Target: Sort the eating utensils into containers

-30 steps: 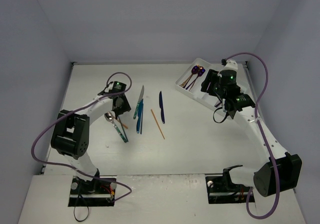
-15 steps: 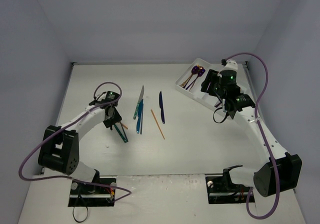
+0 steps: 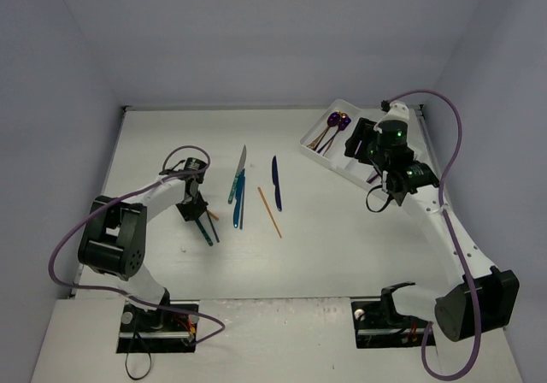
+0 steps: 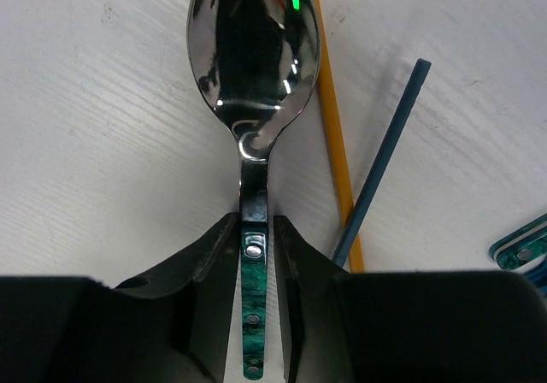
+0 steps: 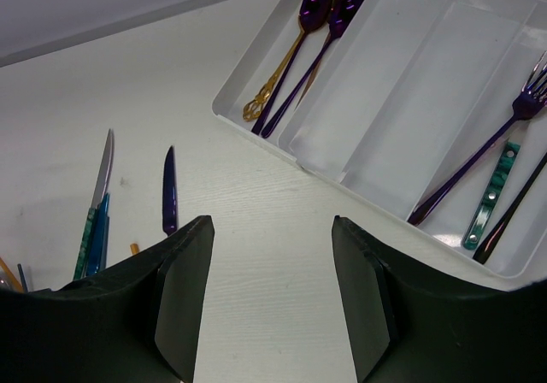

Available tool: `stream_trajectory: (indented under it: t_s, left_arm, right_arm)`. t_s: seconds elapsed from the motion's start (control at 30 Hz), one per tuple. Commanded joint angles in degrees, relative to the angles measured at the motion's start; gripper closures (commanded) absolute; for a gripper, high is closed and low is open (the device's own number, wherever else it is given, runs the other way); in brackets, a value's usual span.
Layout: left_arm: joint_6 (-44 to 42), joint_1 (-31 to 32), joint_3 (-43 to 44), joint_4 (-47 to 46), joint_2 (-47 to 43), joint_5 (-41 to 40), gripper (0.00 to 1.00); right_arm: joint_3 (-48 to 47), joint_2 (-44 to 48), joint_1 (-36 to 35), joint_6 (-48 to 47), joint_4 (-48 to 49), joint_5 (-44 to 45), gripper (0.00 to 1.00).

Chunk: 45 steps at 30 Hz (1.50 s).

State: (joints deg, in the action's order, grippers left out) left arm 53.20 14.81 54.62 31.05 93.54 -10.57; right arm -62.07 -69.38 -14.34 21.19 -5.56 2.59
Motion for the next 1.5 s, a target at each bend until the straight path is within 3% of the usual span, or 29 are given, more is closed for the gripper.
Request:
stream_trajectory:
  t_s: [0.0, 0.03, 0.17, 0.33, 0.6, 0.8, 1.03, 1.47]
  left_arm:
    - [0.18, -0.73, 1.30, -0.08, 1.26, -1.18, 0.85]
    - [-0.12, -0.84, 1.46, 0.09, 0.70, -1.04, 0.92]
    - [-2.65, -0.94, 3.80, 3.69, -4.77, -3.19, 0.99]
    - [-7.72, -1.08, 10.06, 6.70, -13.95, -4.89, 1.00]
    - [-8.76, -0.92, 16.38, 2.06, -26.28, 6.58, 1.00]
    - [-5.65, 0.28, 18.27, -1.91, -29.31, 13.74, 1.00]
    - [-5.05, 6.87, 20.16, -7.19, -30.44, 13.83, 1.00]
    - [-2.95, 12.31, 18.82, -11.23, -31.80, 13.74, 1.00]
  right_arm:
    - [-0.27, 1.58, -0.75, -0.94, 2.93, 0.81, 0.45]
    - [-0.43, 1.52, -0.97, -1.27, 2.93, 0.62, 0.45]
    - [-1.82, 0.60, -3.58, -4.51, 3.00, -4.61, 0.45]
    - [-5.32, -2.02, -10.88, -8.28, 2.93, -10.02, 0.45]
    - [-10.27, -4.84, -23.75, -9.95, 3.18, -16.59, 0.44]
    - [-14.18, -8.88, -33.28, -10.46, 3.64, -17.14, 0.43]
    - [-19.71, -14.34, -39.94, -10.08, 4.41, -13.04, 0.43]
    - [-22.06, -18.12, -41.56, -10.10, 6.67, -8.49, 0.47]
